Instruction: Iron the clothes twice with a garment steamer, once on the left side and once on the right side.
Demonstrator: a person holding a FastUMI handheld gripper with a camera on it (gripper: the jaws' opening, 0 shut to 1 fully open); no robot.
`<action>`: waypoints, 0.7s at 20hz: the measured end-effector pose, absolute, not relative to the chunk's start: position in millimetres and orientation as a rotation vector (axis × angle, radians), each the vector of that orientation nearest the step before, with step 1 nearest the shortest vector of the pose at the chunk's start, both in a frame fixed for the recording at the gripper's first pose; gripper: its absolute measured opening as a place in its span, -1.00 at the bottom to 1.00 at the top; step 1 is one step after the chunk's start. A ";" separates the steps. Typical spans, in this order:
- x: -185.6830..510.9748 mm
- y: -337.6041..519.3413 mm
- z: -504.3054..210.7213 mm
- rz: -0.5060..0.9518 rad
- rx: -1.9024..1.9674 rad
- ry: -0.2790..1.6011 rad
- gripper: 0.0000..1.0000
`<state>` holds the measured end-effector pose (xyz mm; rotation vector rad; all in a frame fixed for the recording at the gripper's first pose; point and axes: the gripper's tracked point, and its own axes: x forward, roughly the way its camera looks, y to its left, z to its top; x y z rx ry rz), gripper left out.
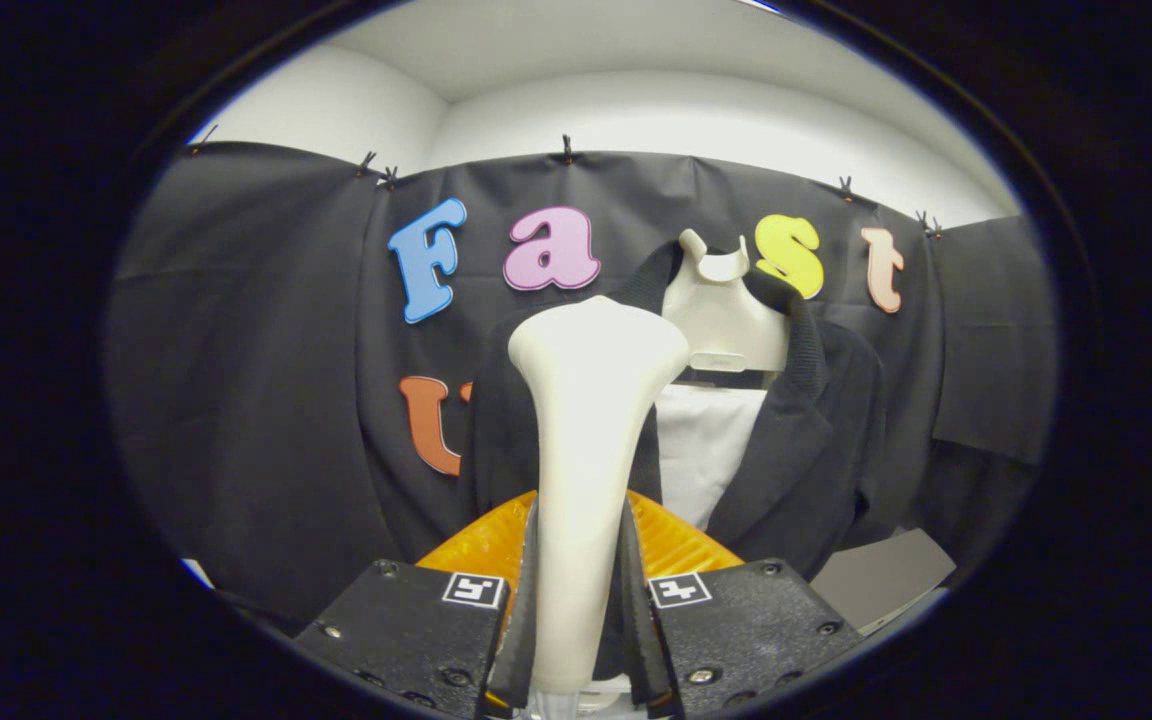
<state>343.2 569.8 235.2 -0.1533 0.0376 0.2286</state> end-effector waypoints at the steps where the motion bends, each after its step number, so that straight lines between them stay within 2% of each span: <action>1: 346.0 570.7 229.6 0.217 -0.159 0.051 -0.21; 14: 360.4 561.2 136.2 0.179 -0.170 0.212 -0.21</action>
